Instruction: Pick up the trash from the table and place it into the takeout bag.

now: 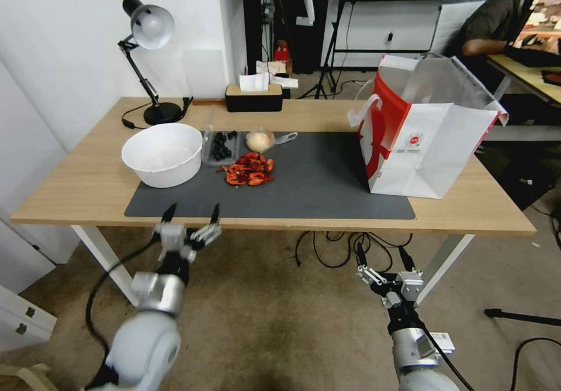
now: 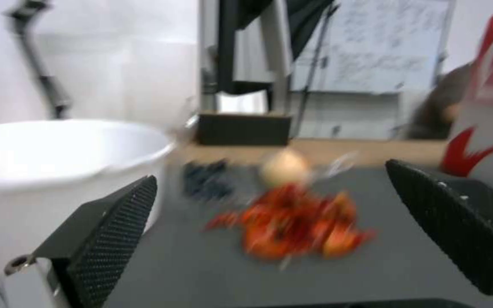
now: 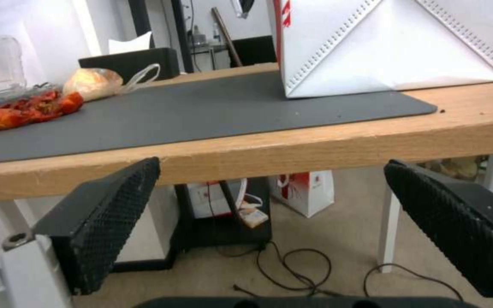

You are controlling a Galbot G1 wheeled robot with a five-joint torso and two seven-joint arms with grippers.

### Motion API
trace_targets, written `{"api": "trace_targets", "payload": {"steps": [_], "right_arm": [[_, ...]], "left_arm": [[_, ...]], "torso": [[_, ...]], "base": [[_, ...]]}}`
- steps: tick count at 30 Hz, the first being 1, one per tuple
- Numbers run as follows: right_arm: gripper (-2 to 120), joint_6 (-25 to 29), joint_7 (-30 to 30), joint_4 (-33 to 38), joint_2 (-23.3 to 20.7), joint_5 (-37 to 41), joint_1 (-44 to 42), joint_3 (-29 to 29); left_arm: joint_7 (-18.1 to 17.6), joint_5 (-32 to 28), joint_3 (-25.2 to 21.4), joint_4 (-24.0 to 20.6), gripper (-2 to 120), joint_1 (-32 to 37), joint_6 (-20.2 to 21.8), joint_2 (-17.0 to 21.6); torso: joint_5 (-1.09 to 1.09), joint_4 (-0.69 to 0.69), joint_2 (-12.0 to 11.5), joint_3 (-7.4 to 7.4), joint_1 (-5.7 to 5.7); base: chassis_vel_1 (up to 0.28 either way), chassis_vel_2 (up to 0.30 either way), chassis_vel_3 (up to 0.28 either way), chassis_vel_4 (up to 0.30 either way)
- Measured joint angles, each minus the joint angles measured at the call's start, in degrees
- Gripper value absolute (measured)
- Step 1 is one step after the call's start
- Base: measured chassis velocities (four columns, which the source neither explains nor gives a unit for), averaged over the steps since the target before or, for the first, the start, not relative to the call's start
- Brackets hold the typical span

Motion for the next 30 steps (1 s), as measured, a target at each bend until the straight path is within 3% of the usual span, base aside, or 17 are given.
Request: {"api": "trace_targets", "payload": {"steps": [1, 2, 3, 5, 7, 8, 9, 11, 13, 14, 16, 18, 20, 22, 24, 30], "right_arm": [[100, 0.0, 0.0, 0.0, 0.0, 0.0, 0.0, 0.0], [100, 0.0, 0.0, 0.0, 0.0, 0.0, 0.0, 0.0], [100, 0.0, 0.0, 0.0, 0.0, 0.0, 0.0, 0.0], [100, 0.0, 0.0, 0.0, 0.0, 0.0, 0.0, 0.0], [100, 0.0, 0.0, 0.0, 0.0, 0.0, 0.0, 0.0], [100, 0.0, 0.0, 0.0, 0.0, 0.0, 0.0, 0.0], [100, 0.0, 0.0, 0.0, 0.0, 0.0, 0.0, 0.0], [100, 0.0, 0.0, 0.0, 0.0, 0.0, 0.0, 0.0], [100, 0.0, 0.0, 0.0, 0.0, 0.0, 0.0, 0.0], [100, 0.0, 0.0, 0.0, 0.0, 0.0, 0.0, 0.0], [100, 0.0, 0.0, 0.0, 0.0, 0.0, 0.0, 0.0], [100, 0.0, 0.0, 0.0, 0.0, 0.0, 0.0, 0.0], [100, 0.0, 0.0, 0.0, 0.0, 0.0, 0.0, 0.0], [100, 0.0, 0.0, 0.0, 0.0, 0.0, 0.0, 0.0], [100, 0.0, 0.0, 0.0, 0.0, 0.0, 0.0, 0.0], [100, 0.0, 0.0, 0.0, 0.0, 0.0, 0.0, 0.0]], "left_arm": [[0.0, -5.3, 2.2, 1.2, 100, -4.5, 0.3, 2.3], [0.0, -5.3, 2.2, 1.2, 100, -4.5, 0.3, 2.3], [0.1, -11.1, 4.9, 2.8, 100, -9.6, 0.6, 4.9], [0.1, -16.6, 8.9, 5.0, 100, -16.5, 0.9, 7.9], [0.1, -17.5, 9.8, 5.5, 100, -17.9, 1.0, 8.4], [0.1, -20.6, 14.3, 7.6, 100, -25.0, 1.6, 10.3], [0.1, -20.6, 14.3, 7.6, 100, -25.0, 1.6, 10.3], [-0.1, -23.5, 22.4, 11.9, 100, -34.4, 2.1, 10.9], [-0.9, -25.6, 29.3, 17.7, 100, -42.4, 2.8, 9.0], [-0.9, -25.6, 29.3, 17.7, 100, -42.4, 2.8, 9.0], [-2.5, -26.7, 34.9, 24.1, 100, -50.1, 5.1, 5.7], [-2.8, -26.8, 35.9, 25.5, 100, -51.7, 5.9, 4.8], [-5.2, -26.6, 39.2, 31.9, 100, -58.0, 10.1, 1.0], [-5.7, -26.2, 39.8, 33.6, 100, -59.2, 11.1, 0.1], [-7.2, -23.8, 41.4, 39.6, 100, -63.2, 15.3, -2.5], [-10.0, -22.5, 42.9, 46.1, 100, -66.7, 22.2, -5.3]], "torso": [[-0.03, -0.02, 0.0, 0.0, 0.01], [-0.03, -0.02, 0.0, 0.0, 0.01], [-0.02, -0.01, 0.0, 0.01, 0.01], [-0.02, 0.01, 0.0, 0.01, 0.02], [-0.01, 0.0, 0.0, 0.01, 0.02], [0.0, 0.0, 0.0, 0.01, 0.02], [0.0, 0.0, 0.0, 0.01, 0.02], [0.02, -0.01, 0.0, 0.01, 0.02], [-0.04, 0.0, 0.0, 0.01, 0.02], [-0.04, 0.0, 0.0, 0.01, 0.02], [0.0, -0.02, 0.0, 0.02, 0.02], [-0.01, -0.01, 0.0, 0.02, 0.02], [0.04, -0.02, 0.0, 0.01, 0.02], [0.0, -0.02, 0.0, 0.01, 0.02], [0.02, 0.01, 0.0, 0.01, 0.02], [0.0, 0.01, 0.0, 0.0, 0.01]], "base": [[0.0, 0.0, 0.0, 0.0], [0.0, 0.0, 0.0, 0.0], [0.0, 0.0, 0.0, 0.0], [0.0, 0.0, 0.0, 0.0], [0.0, 0.0, 0.0, 0.0], [0.0, 0.0, 0.0, 0.0], [0.0, 0.0, 0.0, 0.0], [0.0, 0.0, 0.0, 0.0], [0.0, 0.0, 0.0, 0.0], [0.0, 0.0, 0.0, 0.0], [0.0, 0.0, 0.0, 0.0], [0.0, 0.0, 0.0, 0.0], [0.0, 0.0, 0.0, 0.0], [0.0, 0.0, 0.0, 0.0], [0.0, 0.0, 0.0, 0.0], [0.0, 0.0, 0.0, 0.0]]}}
